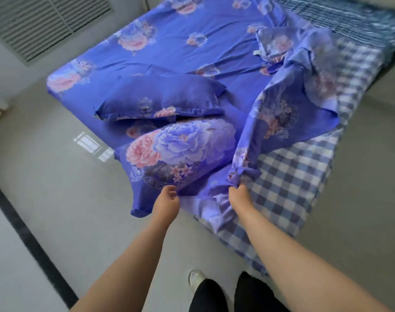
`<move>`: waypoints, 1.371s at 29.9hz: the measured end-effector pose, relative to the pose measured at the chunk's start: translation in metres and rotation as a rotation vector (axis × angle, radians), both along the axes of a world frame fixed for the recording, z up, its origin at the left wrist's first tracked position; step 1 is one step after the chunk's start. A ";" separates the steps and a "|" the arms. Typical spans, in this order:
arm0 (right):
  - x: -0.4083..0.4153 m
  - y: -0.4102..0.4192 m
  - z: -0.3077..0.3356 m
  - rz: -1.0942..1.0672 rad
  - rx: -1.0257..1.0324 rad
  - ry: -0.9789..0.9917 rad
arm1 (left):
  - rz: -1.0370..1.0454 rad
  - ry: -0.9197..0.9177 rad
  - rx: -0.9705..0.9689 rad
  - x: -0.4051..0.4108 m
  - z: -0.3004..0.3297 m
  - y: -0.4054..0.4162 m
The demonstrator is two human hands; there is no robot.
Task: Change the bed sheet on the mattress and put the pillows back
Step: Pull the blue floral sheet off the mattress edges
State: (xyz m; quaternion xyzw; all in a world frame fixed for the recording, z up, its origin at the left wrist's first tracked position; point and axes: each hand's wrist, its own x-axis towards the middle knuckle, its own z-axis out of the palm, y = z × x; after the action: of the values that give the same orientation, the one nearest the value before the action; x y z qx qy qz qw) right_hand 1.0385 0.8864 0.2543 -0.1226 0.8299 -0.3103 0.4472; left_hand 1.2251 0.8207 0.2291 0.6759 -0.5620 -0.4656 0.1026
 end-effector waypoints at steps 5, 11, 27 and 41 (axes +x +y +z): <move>-0.001 0.008 -0.019 -0.103 0.001 -0.037 | -0.186 -0.197 0.002 0.004 -0.007 -0.029; -0.013 -0.021 -0.047 0.030 0.150 0.057 | -0.487 -0.508 -0.012 -0.023 -0.021 -0.072; -0.053 -0.145 -0.095 -0.548 0.151 -0.077 | -0.943 -0.912 -0.216 -0.049 -0.133 -0.251; 0.081 -0.218 -0.084 -1.039 0.393 0.080 | -1.325 -0.161 -0.450 -0.042 -0.018 -0.439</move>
State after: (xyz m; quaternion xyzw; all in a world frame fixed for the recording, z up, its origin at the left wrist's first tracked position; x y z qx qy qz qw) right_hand 1.1196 0.6679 0.1700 0.3767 0.8397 -0.3247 0.2180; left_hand 1.1829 0.3815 0.2113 0.1857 -0.9440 -0.2510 -0.1071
